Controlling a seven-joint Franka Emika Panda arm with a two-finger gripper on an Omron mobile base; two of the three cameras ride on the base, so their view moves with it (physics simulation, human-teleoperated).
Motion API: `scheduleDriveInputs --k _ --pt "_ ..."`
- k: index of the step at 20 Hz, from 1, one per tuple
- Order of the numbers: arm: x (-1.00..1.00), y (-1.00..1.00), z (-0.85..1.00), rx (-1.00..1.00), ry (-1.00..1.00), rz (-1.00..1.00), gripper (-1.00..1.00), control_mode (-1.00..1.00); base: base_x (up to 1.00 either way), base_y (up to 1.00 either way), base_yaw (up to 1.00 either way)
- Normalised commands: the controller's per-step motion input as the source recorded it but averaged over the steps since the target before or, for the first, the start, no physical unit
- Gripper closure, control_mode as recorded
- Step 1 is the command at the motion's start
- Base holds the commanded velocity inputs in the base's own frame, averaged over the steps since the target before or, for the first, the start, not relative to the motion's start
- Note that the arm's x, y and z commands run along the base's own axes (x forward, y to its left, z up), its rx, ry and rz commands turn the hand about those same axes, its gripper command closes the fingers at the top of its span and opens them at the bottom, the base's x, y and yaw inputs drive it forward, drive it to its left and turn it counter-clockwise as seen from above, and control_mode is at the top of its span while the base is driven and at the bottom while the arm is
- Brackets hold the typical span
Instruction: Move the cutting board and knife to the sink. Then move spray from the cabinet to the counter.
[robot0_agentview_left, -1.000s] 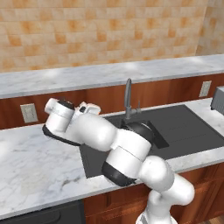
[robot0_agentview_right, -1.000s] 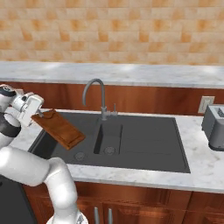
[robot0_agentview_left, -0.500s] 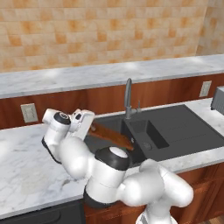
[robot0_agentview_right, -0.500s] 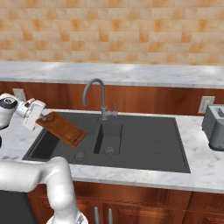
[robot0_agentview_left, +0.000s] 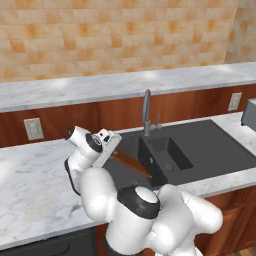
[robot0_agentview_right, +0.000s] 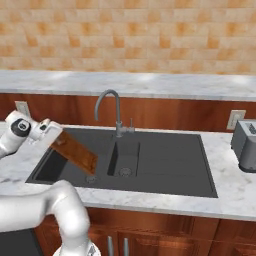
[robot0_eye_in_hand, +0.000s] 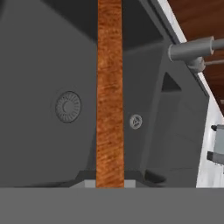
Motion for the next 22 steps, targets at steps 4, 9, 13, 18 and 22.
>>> scheduleDriveInputs --k 4,9,13,18,22 --pt "0.00 -0.40 -0.40 0.21 -0.14 0.22 1.00 -1.00 0.00 0.00 0.00" --pt "0.15 -0.07 -0.47 0.15 -0.14 0.09 1.00 -1.00 0.00 0.00 0.00" --pt "0.41 0.00 -0.40 0.15 -0.07 0.00 1.00 -1.00 0.00 0.00 0.00" --pt "0.41 0.00 -0.32 0.12 -0.01 -0.11 1.00 -1.00 0.00 0.00 0.00" --pt "0.33 0.00 -0.17 0.06 0.00 -0.21 1.00 -1.00 0.00 0.00 0.00"
